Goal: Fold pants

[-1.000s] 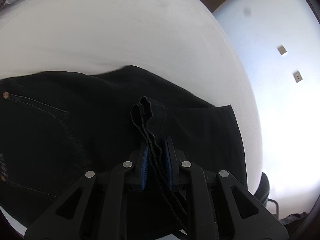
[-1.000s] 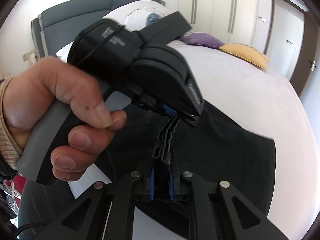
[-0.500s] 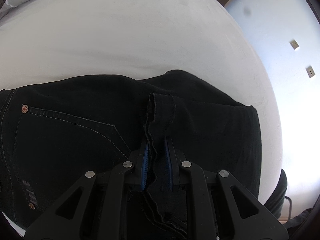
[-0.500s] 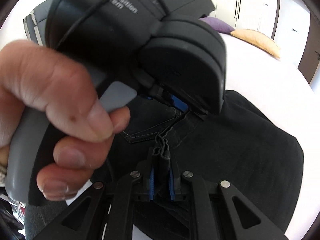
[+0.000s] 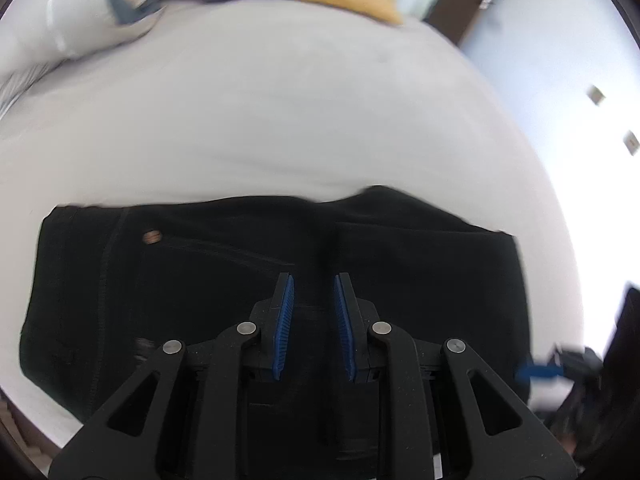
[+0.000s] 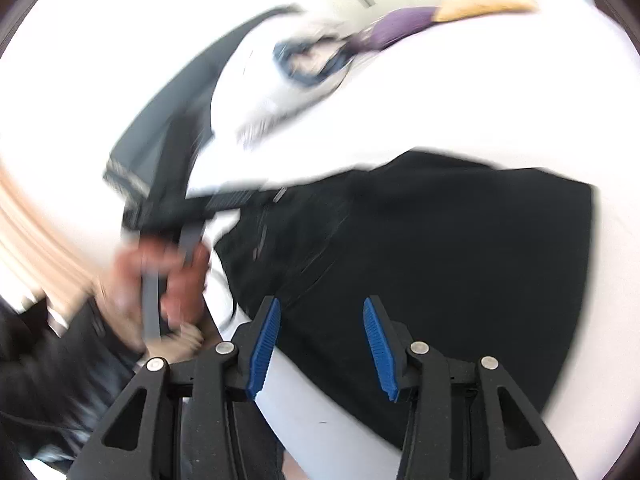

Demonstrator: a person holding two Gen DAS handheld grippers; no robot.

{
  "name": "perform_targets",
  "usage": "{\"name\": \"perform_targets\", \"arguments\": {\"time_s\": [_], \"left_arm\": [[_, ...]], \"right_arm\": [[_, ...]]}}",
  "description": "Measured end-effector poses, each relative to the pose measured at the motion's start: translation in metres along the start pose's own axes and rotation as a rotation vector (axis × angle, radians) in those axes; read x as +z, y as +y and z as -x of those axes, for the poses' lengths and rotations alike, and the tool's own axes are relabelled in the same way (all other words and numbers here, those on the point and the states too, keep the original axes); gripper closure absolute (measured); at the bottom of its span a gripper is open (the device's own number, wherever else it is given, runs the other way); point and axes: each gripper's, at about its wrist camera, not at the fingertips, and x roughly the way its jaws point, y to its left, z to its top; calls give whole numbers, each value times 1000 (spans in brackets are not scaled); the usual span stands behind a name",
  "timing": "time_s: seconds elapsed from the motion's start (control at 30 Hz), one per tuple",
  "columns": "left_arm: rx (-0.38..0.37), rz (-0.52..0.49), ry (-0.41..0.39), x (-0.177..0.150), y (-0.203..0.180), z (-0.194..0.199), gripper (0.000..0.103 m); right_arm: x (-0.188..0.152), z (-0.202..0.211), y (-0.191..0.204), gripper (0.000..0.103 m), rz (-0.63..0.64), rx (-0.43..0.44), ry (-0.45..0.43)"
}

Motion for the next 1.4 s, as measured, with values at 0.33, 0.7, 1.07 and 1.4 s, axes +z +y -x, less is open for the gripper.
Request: {"name": "perform_targets", "arguments": {"time_s": [0.33, 0.7, 1.07, 1.4], "left_arm": [[-15, -39, 113, -55, -26, -58, 83], [-56, 22, 101, -85, 2, -48, 83], [-76, 335, -242, -124, 81, 68, 38], [-158, 914, -519, -210, 241, 117, 0]], "right_arm": [[36, 23, -153, 57, -399, 70, -39], [-49, 13, -99, 59, -365, 244, 92], [-47, 40, -52, 55, -259, 327, 97], [1, 19, -85, 52, -420, 331, -15]]}}
